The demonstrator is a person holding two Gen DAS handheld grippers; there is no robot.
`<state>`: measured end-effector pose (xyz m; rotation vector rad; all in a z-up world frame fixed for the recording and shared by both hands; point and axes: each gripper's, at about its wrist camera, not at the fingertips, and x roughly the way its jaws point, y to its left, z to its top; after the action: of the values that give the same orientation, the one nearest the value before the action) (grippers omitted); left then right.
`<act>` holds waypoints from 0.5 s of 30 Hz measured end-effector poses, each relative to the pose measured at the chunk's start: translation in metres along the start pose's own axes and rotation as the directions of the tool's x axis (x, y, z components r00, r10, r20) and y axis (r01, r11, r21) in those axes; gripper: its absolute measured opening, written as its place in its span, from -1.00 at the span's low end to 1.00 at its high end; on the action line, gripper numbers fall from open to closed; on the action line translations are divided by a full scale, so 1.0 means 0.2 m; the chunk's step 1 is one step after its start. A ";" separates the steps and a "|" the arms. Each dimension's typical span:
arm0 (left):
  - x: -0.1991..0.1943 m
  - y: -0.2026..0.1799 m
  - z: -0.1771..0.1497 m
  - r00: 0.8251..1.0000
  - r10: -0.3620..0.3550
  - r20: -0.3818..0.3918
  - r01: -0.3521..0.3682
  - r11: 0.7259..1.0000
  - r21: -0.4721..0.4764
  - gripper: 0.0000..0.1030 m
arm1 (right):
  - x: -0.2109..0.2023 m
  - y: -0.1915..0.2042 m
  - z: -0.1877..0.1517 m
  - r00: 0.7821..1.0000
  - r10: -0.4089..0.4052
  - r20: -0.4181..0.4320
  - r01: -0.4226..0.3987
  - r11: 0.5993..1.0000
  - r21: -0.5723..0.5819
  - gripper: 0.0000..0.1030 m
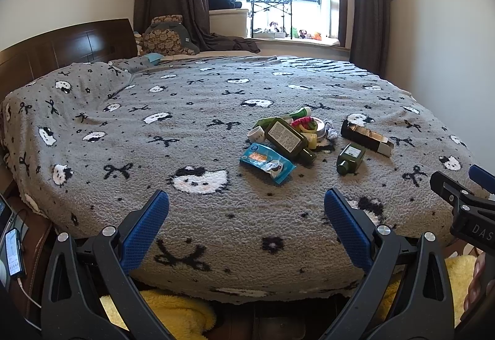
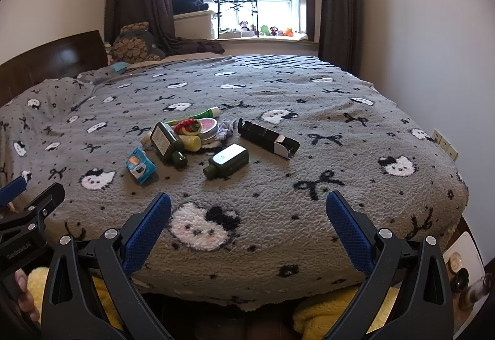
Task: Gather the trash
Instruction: 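Move both tools toward the pile of items on the bed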
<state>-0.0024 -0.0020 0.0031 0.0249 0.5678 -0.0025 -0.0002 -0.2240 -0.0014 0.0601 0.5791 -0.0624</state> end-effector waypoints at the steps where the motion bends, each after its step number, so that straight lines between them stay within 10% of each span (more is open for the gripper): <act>1: 0.00 0.00 0.00 1.000 0.002 0.000 -0.002 1.000 0.001 0.84 | 0.00 0.00 0.00 1.000 0.000 0.000 0.000 1.000 0.000 0.94; 15: 0.01 0.02 0.00 1.000 0.010 0.005 -0.010 1.000 0.003 0.85 | 0.00 0.01 0.00 1.000 0.008 -0.001 -0.008 1.000 -0.001 0.94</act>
<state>-0.0007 0.0018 0.0027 0.0306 0.5624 0.0067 0.0009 -0.2221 -0.0012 0.0615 0.5796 -0.0539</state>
